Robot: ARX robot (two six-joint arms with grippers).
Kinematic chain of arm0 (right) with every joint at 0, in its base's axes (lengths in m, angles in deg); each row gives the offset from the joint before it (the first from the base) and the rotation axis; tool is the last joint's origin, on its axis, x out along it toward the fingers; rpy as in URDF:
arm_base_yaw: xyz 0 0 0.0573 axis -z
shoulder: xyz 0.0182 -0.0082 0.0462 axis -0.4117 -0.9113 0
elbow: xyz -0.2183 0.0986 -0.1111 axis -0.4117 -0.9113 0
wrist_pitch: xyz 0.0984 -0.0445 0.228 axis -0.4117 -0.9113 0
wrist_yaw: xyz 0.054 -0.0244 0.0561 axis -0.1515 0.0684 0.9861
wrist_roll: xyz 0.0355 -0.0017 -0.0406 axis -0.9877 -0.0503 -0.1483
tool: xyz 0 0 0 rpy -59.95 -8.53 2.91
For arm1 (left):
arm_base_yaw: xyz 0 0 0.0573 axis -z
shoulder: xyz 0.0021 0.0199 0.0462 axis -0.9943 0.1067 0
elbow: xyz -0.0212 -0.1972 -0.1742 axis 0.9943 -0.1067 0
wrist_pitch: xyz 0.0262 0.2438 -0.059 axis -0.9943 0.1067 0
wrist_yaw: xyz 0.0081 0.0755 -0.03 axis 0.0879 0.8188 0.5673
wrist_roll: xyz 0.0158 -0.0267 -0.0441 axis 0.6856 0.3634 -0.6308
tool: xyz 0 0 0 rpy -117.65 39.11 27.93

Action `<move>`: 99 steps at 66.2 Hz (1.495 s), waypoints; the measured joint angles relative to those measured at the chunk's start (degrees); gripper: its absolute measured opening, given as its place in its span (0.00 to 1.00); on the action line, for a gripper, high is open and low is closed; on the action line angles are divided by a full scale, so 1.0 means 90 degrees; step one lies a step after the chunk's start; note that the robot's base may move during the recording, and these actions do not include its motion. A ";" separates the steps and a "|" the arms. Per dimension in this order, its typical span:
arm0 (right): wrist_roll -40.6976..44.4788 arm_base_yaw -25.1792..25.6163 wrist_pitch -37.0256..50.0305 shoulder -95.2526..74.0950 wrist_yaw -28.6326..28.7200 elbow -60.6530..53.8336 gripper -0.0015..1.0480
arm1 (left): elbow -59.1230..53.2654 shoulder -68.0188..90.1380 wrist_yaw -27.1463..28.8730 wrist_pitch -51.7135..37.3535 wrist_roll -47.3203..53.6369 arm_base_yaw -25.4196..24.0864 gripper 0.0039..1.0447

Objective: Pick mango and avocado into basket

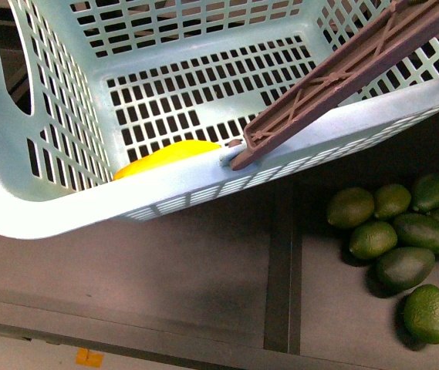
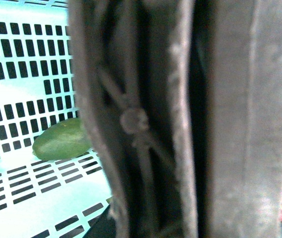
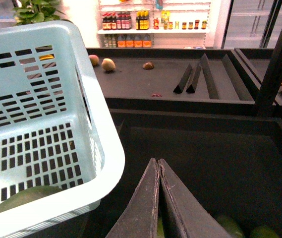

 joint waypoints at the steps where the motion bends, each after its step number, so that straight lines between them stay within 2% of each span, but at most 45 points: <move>1: 0.0000 0.0000 -0.0012 0.0034 0.0005 -0.0022 0.02 | 0.0000 0.0000 0.0002 0.0000 0.0000 0.0000 0.12; 40: 0.0005 0.0005 -0.1151 0.1950 0.0027 -0.0818 0.02 | 0.0000 0.0000 -0.0017 0.0000 0.0000 0.0002 0.12; 44: 0.0007 0.0005 -0.0996 0.2030 0.0027 -0.0964 0.02 | 0.0000 0.0000 -0.0015 0.0000 0.0002 0.0002 0.12; 99: 0.0007 0.0005 -0.2851 0.3980 0.0041 -0.0967 0.02 | 0.0000 0.0000 -0.0015 0.0000 0.0000 0.0002 0.12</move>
